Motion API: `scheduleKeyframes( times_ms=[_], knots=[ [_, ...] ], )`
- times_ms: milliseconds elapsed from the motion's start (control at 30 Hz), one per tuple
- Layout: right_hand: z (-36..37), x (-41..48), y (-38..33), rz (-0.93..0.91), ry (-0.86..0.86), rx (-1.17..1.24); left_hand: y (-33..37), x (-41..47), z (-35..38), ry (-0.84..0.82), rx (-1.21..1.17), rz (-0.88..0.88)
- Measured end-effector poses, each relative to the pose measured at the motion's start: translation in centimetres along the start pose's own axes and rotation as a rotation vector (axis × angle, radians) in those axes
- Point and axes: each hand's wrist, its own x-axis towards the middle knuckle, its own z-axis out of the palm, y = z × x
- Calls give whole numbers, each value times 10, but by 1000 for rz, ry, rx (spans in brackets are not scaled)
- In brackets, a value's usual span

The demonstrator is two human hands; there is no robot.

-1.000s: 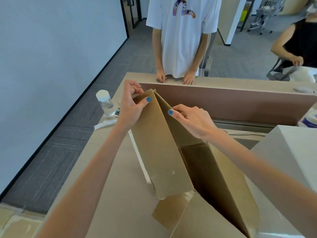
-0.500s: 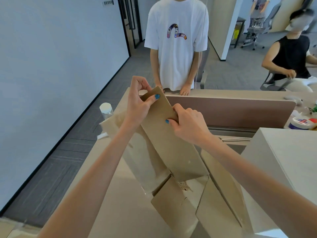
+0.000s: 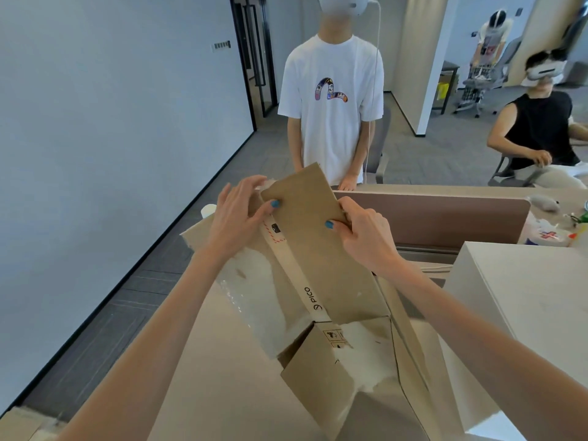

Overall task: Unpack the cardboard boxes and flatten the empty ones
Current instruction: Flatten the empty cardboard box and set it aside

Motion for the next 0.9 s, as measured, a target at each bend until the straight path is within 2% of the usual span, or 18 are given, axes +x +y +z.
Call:
scheduleKeyframes(
  times_ms=[67, 233, 400, 533, 700, 800, 900],
  knots=[
    [-7, -6, 0, -7, 27, 22, 4, -7, -6, -13, 118, 54],
    [-23, -21, -1, -8, 56, 130, 25, -22, -19, 166, 200, 87],
    [-48, -26, -9, 13, -18, 316, 50, -32, -41, 198, 77, 104],
    [-82, -25, -34, -78, -89, 559, 63, -40, -59, 224, 202, 196],
    [-109, -15, -62, -164, -68, 359, 82, -58, -78, 213, 470, 305],
    [-120, -12, -75, -133, -218, 260, 96, -67, -94, 243, 561, 351],
    [-135, -8, -89, -209, -355, -80, 105, -70, -106, 248, 646, 390]
  ],
)
